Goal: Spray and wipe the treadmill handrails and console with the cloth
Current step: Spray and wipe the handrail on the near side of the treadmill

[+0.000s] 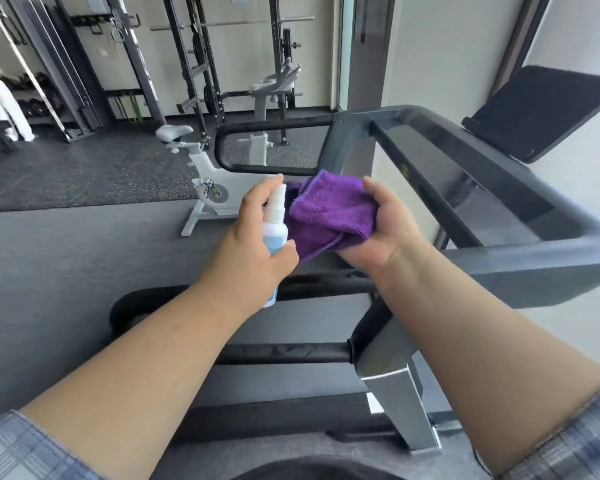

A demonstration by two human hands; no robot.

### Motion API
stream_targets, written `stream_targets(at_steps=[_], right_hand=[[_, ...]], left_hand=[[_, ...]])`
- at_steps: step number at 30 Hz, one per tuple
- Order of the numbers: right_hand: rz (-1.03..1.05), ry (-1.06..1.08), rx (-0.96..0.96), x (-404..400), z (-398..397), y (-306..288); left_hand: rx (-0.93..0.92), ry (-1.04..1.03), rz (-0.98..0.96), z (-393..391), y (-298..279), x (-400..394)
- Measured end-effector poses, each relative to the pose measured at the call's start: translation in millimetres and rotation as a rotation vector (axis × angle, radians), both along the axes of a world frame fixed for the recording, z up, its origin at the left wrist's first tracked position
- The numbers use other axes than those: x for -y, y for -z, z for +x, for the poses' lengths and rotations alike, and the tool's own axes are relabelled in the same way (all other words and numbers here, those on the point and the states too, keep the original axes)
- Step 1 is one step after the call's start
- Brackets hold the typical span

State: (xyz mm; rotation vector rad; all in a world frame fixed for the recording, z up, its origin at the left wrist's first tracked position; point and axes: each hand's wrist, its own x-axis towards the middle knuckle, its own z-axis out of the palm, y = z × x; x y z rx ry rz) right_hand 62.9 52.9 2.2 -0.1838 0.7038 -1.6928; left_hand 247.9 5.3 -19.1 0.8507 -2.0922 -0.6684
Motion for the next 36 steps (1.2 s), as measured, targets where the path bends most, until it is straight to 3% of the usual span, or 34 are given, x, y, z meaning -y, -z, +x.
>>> stream_targets(at_steps=[6,12,15,20,22,25,27,32,36], right_hand=[[-0.124,0.171,0.134,-35.4,37.3,3.8],[-0.181,0.468,-0.017,-83.2,45.4,-2.3],[-0.070,0.615,-0.323,-102.9,43.6,-2.4],[0.185,0.749,-1.150,-105.0,35.5,14.7],[0.293,0.662,-1.480,-90.1,23.9,33.9],[0.719,0.207,-2.080,-70.0,20.1,65.5],[0.851,-0.016,-2.296,-61.9,25.9,74.5],[0.864,-0.271,-2.431,-49.5,33.5,59.0],[0.659,-0.358,-2.444,-52.3,21.5,40.5]], left_hand=[[0.023,-0.024,0.030,75.9,18.3,-30.4],[0.020,-0.026,0.091,105.2,45.4,-50.4],[0.023,-0.033,0.114,100.1,52.8,-58.0],[0.055,-0.048,0.117,76.0,62.2,-66.9],[0.068,-0.046,0.124,64.9,65.1,-71.2],[0.098,-0.073,0.130,49.8,66.8,-76.2],[0.109,-0.086,0.126,42.2,68.4,-76.7],[0.123,-0.157,0.141,26.9,71.0,-77.0],[0.119,-0.184,0.195,21.9,71.2,-82.0]])
